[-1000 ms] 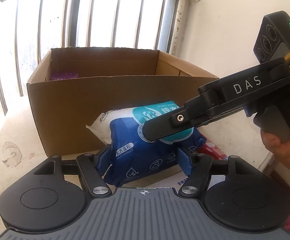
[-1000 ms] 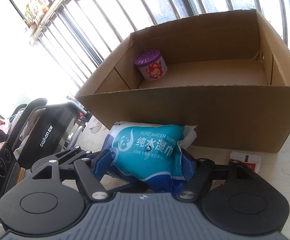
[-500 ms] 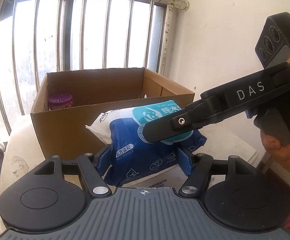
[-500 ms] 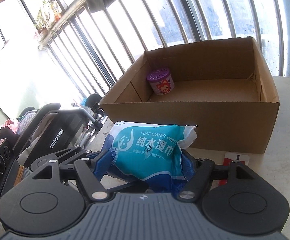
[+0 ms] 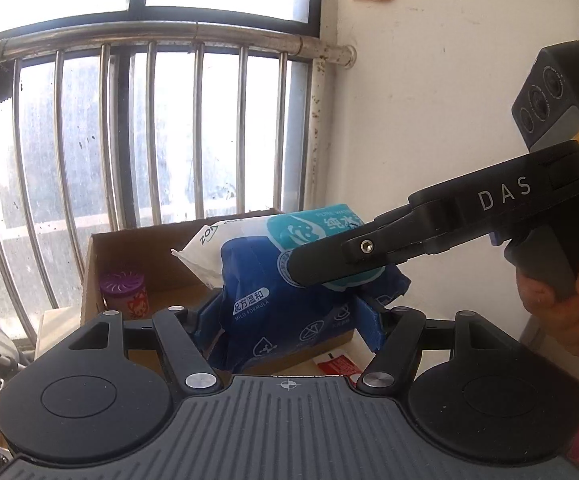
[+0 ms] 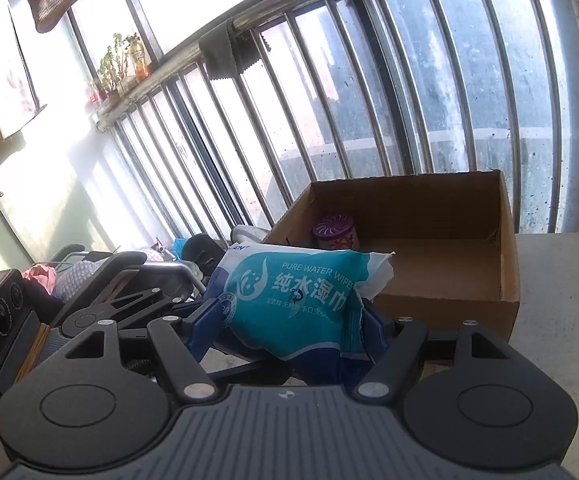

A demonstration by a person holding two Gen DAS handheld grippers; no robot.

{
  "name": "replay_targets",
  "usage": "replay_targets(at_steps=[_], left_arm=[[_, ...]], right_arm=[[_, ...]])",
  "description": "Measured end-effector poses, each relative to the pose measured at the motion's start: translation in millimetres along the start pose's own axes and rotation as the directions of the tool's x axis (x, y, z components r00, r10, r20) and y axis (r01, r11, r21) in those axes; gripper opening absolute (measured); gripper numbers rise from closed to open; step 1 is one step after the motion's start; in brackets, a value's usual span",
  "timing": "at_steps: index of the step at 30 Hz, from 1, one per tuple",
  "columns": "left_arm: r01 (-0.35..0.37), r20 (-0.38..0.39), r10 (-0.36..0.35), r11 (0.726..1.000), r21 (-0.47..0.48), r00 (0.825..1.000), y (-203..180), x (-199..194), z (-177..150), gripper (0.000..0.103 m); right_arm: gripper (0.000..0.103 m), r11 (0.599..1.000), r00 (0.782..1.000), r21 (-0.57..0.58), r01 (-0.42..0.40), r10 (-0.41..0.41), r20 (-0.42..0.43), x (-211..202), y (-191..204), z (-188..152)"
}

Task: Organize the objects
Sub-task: 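Carry the wipes pack into the cardboard box and open the right tool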

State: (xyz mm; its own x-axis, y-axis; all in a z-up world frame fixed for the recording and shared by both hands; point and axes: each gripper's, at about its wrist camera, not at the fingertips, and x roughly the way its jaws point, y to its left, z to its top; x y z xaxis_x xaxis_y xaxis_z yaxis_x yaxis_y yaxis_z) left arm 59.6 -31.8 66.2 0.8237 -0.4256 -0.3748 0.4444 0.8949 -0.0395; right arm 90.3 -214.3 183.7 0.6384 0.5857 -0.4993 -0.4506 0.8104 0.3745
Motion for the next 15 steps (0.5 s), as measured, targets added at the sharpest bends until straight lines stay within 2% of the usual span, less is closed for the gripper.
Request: replay_targets(at_steps=[2,4,6,9,12,15], left_arm=[[-0.012,-0.004,0.013,0.999,0.037,1.000,5.7,12.8,10.2,0.067],[-0.032,0.010,0.032,0.998,0.045,0.999,9.2,15.9,16.9,0.067],[-0.037,-0.007,0.038,0.999,0.031,0.999,14.8,24.9,23.6,0.067],[-0.035,-0.051,0.035,0.999,-0.004,0.998,26.5,42.5,28.5,0.067],[-0.048,-0.099,0.048,0.999,-0.001,0.994,37.7,61.2,29.5,0.067],[-0.021,-0.146,0.019,1.000,-0.010,0.989,54.2,81.0,28.3,0.067]], right_arm=[[0.076,1.000,1.000,0.011,-0.002,0.002,0.006,3.3,-2.3,11.1],[0.076,0.998,1.000,0.055,-0.018,0.017,0.016,9.1,-10.6,24.4],[0.076,0.996,0.999,0.082,-0.025,0.023,0.023,17.4,-17.6,35.1],[0.076,0.996,1.000,0.088,0.001,-0.002,0.004,36.9,-22.6,48.3],[0.076,0.995,1.000,0.096,0.017,-0.016,-0.019,60.9,-31.6,56.3],[0.076,0.988,0.998,0.154,0.018,-0.009,-0.056,84.7,-50.3,64.3]])
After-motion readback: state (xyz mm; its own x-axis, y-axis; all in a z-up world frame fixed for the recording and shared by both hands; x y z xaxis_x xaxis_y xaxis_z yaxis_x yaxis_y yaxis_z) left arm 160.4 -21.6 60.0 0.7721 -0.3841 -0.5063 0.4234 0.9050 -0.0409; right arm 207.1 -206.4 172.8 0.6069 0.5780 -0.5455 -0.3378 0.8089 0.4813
